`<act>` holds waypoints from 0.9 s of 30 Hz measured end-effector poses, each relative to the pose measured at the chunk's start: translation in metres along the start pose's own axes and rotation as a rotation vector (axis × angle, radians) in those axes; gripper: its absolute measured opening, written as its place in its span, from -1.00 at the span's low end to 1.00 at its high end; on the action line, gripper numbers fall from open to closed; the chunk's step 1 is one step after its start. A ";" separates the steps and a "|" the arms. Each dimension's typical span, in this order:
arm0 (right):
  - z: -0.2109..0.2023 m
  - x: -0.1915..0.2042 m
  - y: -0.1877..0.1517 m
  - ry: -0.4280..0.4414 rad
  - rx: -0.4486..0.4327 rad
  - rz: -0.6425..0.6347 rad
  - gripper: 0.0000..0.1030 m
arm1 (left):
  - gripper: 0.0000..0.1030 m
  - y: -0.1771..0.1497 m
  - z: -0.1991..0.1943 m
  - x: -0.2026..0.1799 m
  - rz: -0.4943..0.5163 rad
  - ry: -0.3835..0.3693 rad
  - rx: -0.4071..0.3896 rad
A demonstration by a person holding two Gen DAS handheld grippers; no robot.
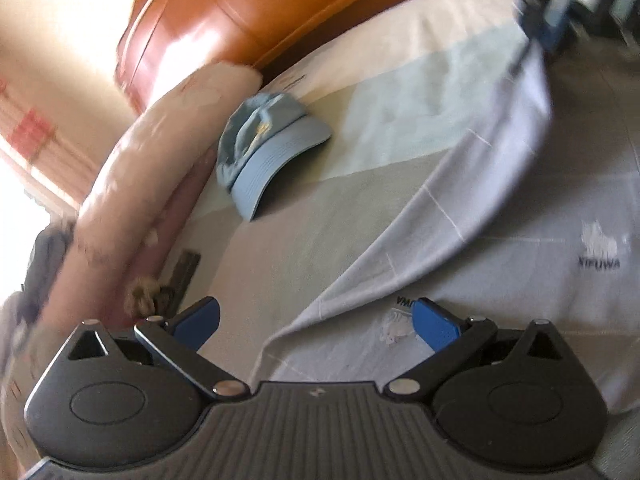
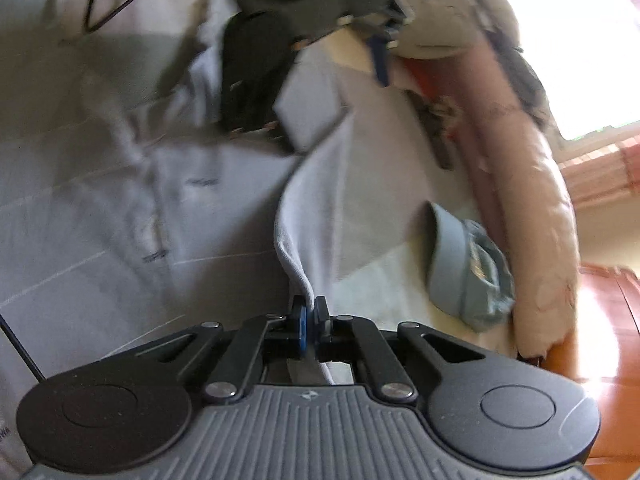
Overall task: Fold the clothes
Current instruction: 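Lift the waistband corner with the right gripper while the left gripper approaches the pants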
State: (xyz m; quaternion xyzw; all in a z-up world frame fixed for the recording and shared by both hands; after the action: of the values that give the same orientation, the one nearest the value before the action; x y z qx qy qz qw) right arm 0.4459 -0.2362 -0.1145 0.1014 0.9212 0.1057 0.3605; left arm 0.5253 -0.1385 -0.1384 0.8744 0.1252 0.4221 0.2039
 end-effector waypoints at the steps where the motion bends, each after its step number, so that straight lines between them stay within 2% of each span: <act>1: -0.004 -0.003 0.001 -0.011 -0.007 0.021 -0.92 | 0.98 0.001 0.001 -0.001 0.019 0.004 -0.003; 6: -0.024 -0.012 0.002 -0.024 -0.023 0.106 -0.92 | 0.98 0.007 0.004 -0.004 0.126 0.045 -0.029; 10: -0.031 -0.008 0.000 -0.010 -0.022 0.148 -0.92 | 0.98 0.009 0.006 -0.008 0.286 0.100 -0.043; 14: -0.037 -0.002 -0.005 0.006 -0.015 0.178 -0.92 | 0.97 0.007 0.009 -0.014 0.425 0.123 -0.060; 16: -0.039 0.001 -0.007 0.013 -0.012 0.190 -0.92 | 0.95 0.006 0.011 -0.015 0.445 0.120 -0.065; 19: -0.038 0.004 -0.009 0.024 -0.004 0.199 -0.92 | 0.93 0.005 0.015 -0.015 0.421 0.102 -0.065; 21: -0.037 0.005 -0.010 0.033 0.000 0.207 -0.92 | 0.77 0.004 0.016 -0.016 0.400 0.088 -0.062; 22: -0.037 0.005 -0.010 0.032 0.001 0.210 -0.92 | 0.53 0.002 0.015 -0.019 0.403 0.074 -0.062; 23: -0.037 0.005 -0.011 0.031 0.002 0.212 -0.92 | 0.14 0.000 0.013 -0.025 0.417 0.057 -0.062; 24: -0.038 0.006 -0.011 0.033 0.003 0.213 -0.92 | -0.10 -0.003 0.011 -0.031 0.431 0.039 -0.062; 25: -0.037 0.005 -0.011 0.029 0.001 0.214 -0.92 | -0.70 -0.006 0.010 -0.038 0.445 0.018 -0.058; 26: -0.038 0.006 -0.011 0.029 0.002 0.217 -0.92 | -1.00 -0.009 0.010 -0.047 0.457 0.002 -0.046; 27: -0.038 0.007 -0.011 0.031 0.003 0.218 -0.92 | -1.00 -0.011 0.010 -0.053 0.464 0.010 -0.036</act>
State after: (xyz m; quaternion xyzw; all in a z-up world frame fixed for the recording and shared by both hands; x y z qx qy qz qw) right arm 0.4133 -0.2492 -0.0943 0.2001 0.9103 0.1447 0.3322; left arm 0.5005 -0.1523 -0.1851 0.8740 -0.0855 0.4641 0.1162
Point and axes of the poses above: each gripper's, at about its wrist camera, not at the fingertips, and z roughly the way its jaws point, x to its left, y to its top, the point moved 7 cm from there along z, roughly the way its jaws point
